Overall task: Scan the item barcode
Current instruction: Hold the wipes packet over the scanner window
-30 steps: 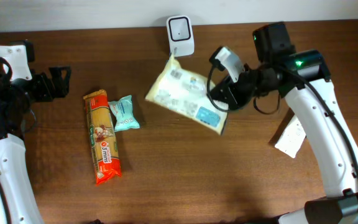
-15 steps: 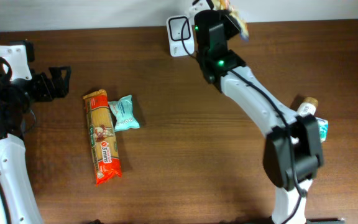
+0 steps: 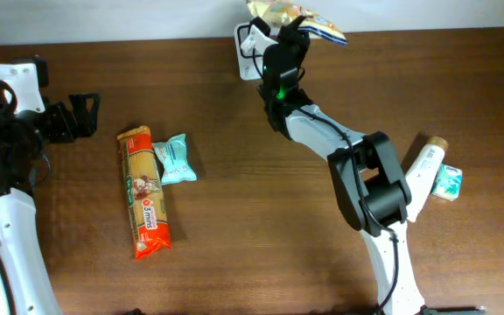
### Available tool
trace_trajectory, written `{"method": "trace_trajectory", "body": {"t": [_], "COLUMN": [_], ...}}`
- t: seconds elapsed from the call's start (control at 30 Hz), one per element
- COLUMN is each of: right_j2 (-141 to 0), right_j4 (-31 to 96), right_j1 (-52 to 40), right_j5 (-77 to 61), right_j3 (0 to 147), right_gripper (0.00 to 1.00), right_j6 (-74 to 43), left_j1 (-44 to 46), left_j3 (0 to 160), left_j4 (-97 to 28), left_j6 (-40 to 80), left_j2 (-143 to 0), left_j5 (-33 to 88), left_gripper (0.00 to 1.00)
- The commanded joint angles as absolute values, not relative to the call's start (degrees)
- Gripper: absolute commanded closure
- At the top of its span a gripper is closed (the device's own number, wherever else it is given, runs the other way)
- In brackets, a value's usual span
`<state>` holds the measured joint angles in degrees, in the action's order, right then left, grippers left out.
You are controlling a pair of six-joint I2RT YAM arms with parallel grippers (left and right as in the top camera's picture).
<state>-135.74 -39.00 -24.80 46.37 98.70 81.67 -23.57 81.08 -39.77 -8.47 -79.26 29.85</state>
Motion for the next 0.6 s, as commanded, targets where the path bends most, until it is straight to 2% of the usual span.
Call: {"method": "trace_trajectory", "body": {"t": [0.0, 0.3, 0.43, 0.5, 0.57], "right_j2": [-137.4, -137.0, -130.7, -124.0, -115.6], "right_j4": [-41.5, -41.5, -41.3, -33.8, -15.7], "right_j1": [-24.4, -22.6, -23.3, -23.3, -23.3], "right_j5": [42.6, 45.0, 48.3, 49.6, 47.4], "right_j3": [99.8, 99.8, 99.8, 99.8, 99.8], "right_gripper": [0.96, 0.96, 0.96, 0.96, 0.96], "right_j6": [82.6, 84.9, 82.2, 75.5, 61.1], "left_j1": [-23.4, -23.4, -23.4, -23.4, -23.4], "left_j3": [81.6, 81.6, 81.6, 81.6, 81.6], "left_j4": [-39.7, -39.7, -39.7, -39.7, -39.7], "left_j6": [-8.0, -8.0, -8.0, -8.0, -8.0], "left_j2": [-78.7, -78.7, -78.7, -78.7, -78.7], "left_j5": [30.6, 30.6, 30.6, 30.6, 30.6], "left_gripper": [0.01, 0.01, 0.01, 0.01, 0.01]}}
